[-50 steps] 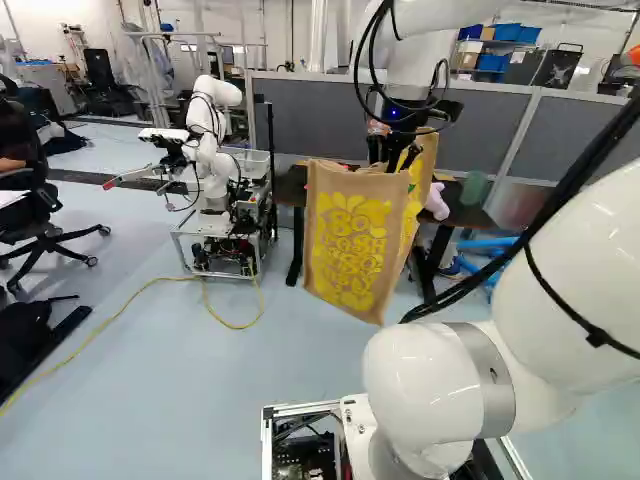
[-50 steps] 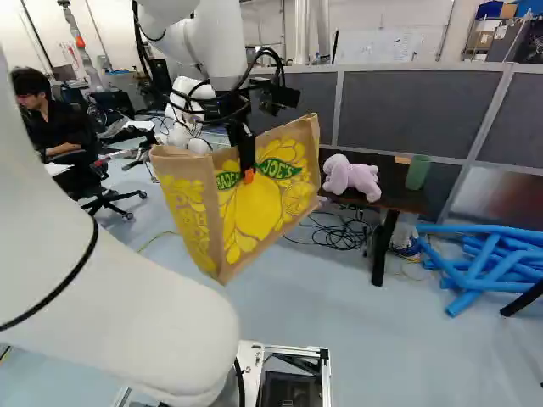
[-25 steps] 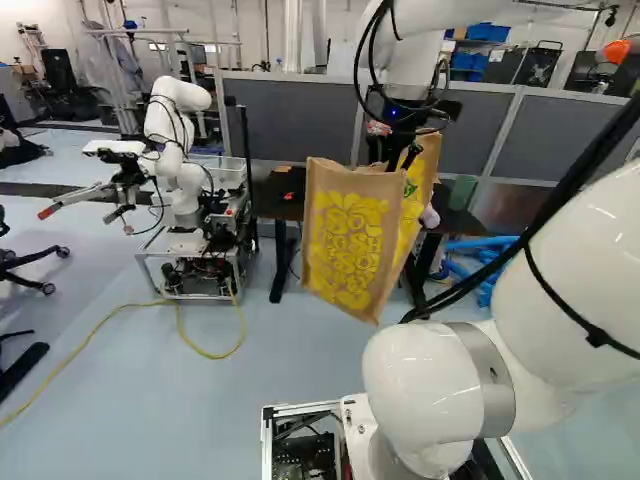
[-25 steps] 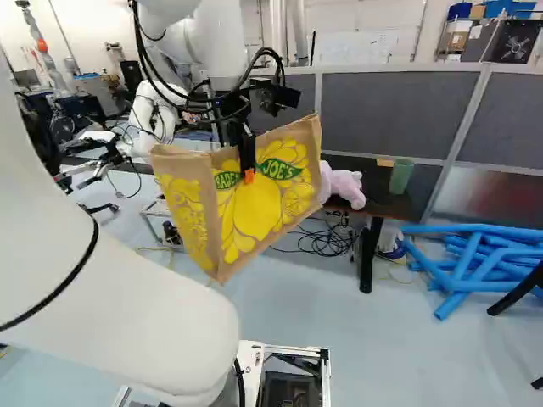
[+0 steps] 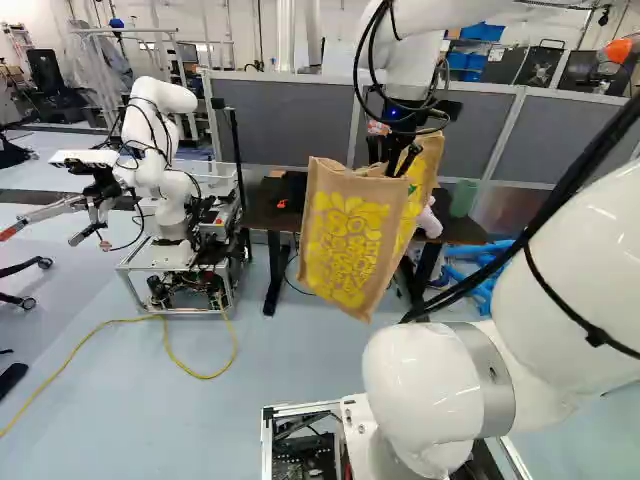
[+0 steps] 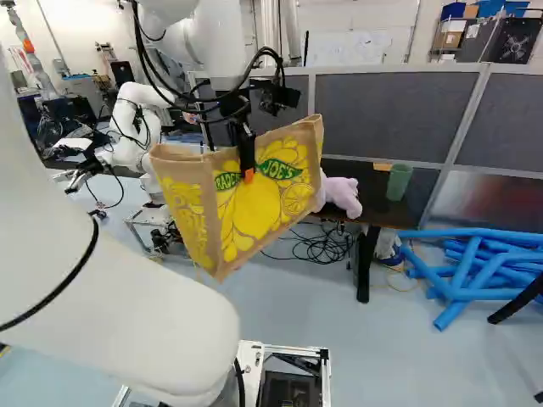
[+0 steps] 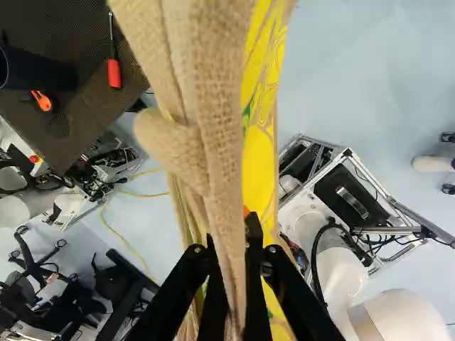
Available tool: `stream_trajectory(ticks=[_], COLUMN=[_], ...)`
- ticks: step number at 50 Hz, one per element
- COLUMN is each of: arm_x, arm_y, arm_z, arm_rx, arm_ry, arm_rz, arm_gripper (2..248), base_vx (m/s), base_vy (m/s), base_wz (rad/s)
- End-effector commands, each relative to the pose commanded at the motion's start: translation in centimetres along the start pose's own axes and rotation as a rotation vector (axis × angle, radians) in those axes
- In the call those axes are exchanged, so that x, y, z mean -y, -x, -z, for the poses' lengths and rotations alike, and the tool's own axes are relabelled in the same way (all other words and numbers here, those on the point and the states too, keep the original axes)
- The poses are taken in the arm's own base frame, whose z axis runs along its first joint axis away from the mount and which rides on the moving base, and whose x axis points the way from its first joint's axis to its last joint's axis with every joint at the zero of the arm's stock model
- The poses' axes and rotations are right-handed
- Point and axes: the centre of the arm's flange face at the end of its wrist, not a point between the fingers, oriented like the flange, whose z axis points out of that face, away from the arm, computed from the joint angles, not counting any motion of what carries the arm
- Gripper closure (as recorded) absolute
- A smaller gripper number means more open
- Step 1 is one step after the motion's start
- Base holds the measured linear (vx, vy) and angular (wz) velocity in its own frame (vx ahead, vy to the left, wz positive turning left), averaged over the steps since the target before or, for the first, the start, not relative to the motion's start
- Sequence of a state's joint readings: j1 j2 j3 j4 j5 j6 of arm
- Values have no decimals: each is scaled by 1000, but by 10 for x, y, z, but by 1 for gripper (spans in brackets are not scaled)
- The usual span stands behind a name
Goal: Pick up the bag on the ground and place it on the table
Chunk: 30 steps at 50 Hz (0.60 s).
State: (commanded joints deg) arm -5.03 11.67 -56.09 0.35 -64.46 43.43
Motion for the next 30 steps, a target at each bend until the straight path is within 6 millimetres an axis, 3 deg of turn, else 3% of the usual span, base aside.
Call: stream_trajectory(ticks=[11, 30], arm_x=[-1, -6], arm_y=[1, 7], arm_z=[3, 30], arm_rx=[-1, -20], arm_ry=[-1, -20], arm_rz=[0, 3], arm_gripper=[229, 229], base_vx=[-2, 0], base_vy=[0, 0], base_wz=[0, 0])
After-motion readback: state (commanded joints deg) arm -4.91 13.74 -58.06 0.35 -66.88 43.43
